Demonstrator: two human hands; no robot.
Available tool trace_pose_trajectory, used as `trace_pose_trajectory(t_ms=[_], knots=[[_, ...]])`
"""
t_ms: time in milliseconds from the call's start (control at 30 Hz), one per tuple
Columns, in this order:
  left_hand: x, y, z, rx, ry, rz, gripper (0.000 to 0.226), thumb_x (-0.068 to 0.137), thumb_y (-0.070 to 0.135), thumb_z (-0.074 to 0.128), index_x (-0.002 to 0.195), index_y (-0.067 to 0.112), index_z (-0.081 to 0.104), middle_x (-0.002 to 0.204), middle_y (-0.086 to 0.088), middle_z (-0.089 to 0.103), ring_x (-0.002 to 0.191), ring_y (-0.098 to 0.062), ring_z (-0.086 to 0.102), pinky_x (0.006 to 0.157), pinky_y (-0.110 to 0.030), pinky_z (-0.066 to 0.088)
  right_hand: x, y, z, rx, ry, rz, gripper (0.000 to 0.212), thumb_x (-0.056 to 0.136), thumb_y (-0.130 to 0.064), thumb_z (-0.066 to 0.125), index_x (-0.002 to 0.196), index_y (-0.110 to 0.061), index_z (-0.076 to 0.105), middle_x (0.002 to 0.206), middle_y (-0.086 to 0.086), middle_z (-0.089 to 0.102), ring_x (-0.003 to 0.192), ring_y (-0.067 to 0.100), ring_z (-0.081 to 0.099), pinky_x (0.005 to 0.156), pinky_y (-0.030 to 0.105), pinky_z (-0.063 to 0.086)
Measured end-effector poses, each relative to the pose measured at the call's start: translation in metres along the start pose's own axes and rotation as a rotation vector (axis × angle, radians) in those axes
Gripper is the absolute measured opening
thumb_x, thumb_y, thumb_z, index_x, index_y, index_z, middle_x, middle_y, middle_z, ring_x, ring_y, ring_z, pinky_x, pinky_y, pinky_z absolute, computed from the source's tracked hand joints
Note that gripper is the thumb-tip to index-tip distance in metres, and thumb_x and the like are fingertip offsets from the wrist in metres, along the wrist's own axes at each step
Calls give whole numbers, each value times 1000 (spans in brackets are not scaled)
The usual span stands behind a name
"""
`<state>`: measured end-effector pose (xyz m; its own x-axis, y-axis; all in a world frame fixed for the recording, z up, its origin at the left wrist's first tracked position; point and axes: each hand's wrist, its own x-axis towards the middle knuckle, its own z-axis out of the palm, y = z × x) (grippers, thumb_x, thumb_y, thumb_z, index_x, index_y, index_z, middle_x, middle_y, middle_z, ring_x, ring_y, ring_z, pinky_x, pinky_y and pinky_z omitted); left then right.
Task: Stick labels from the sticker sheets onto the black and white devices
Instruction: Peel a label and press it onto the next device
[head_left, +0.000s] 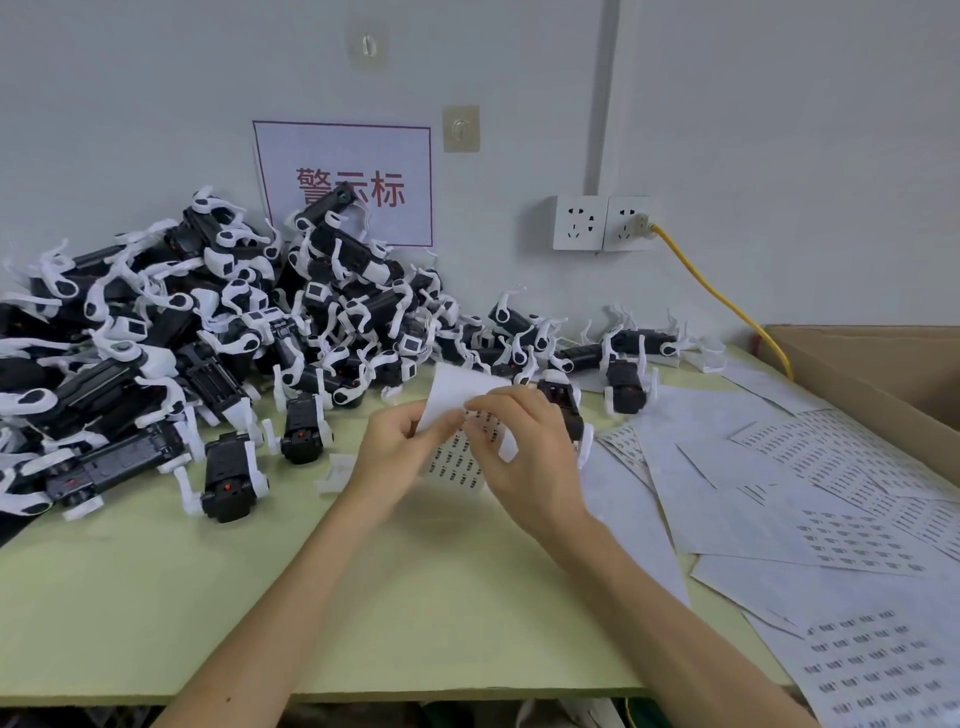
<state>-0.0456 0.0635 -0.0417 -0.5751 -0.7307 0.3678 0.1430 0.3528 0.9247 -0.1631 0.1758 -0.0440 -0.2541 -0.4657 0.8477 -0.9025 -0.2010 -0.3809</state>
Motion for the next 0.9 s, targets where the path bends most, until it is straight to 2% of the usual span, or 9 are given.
trace_pose_trajectory(t_ms=[67, 100, 233, 333, 433, 600, 767, 900], knots=[[-2, -1, 1, -30, -42, -5, 56, 77, 57, 75, 90, 2, 73, 75, -15, 57, 70, -26, 47, 66, -39, 35, -1, 3, -4, 38, -9, 38, 15, 87, -9, 76, 101, -8, 75, 100, 3, 69, 95, 25, 63, 85, 45, 50], [-3, 0, 1, -42, -59, -5, 55, 78, 55, 75, 93, 1, 73, 76, -17, 57, 71, -27, 48, 68, -40, 35, -1, 5, -6, 58, -2, 69, 15, 87, -8, 77, 101, -8, 75, 99, 2, 69, 95, 23, 63, 86, 45, 51], [-6, 4, 3, -67, -118, -25, 19, 82, 33, 73, 97, 23, 81, 83, -27, 66, 79, -28, 52, 74, -43, 40, 1, 5, -8, 119, 14, 174, 10, 87, -9, 77, 97, -10, 75, 95, -2, 68, 92, 16, 63, 86, 41, 52], [-7, 6, 2, -85, -153, -22, 21, 82, 25, 73, 101, 19, 80, 101, -29, 72, 85, -31, 61, 80, -52, 51, 1, 7, -7, 152, 6, 189, 9, 87, -10, 78, 95, -10, 76, 93, -2, 69, 89, 13, 63, 85, 36, 52], [-9, 6, 2, -89, -171, -5, 21, 84, 20, 71, 103, 21, 80, 104, -18, 77, 93, -33, 71, 90, -60, 55, 1, 8, -7, 159, -5, 205, 9, 86, -11, 79, 94, -11, 76, 92, -3, 69, 87, 8, 62, 83, 27, 51], [-9, 6, 1, -57, -162, -15, 16, 84, 27, 72, 98, 28, 81, 101, -22, 75, 88, -31, 71, 84, -59, 56, 0, 9, -6, 163, -28, 219, 10, 84, -12, 81, 93, -11, 76, 91, -4, 70, 86, 9, 64, 81, 24, 52], [-8, 5, 1, -33, -154, -36, 12, 82, 31, 74, 92, 28, 80, 91, -12, 78, 79, -22, 73, 71, -38, 57, 0, 8, -6, 150, -43, 223, 4, 85, -9, 78, 86, -12, 78, 82, -6, 70, 80, 9, 64, 75, 15, 47], [-7, 3, 1, -17, -170, -42, 11, 81, 30, 76, 90, 24, 79, 93, -19, 76, 80, -26, 72, 71, -42, 56, 0, 7, -7, 163, -23, 240, 9, 84, -5, 77, 78, -12, 76, 76, -4, 69, 75, 11, 63, 70, 18, 48]])
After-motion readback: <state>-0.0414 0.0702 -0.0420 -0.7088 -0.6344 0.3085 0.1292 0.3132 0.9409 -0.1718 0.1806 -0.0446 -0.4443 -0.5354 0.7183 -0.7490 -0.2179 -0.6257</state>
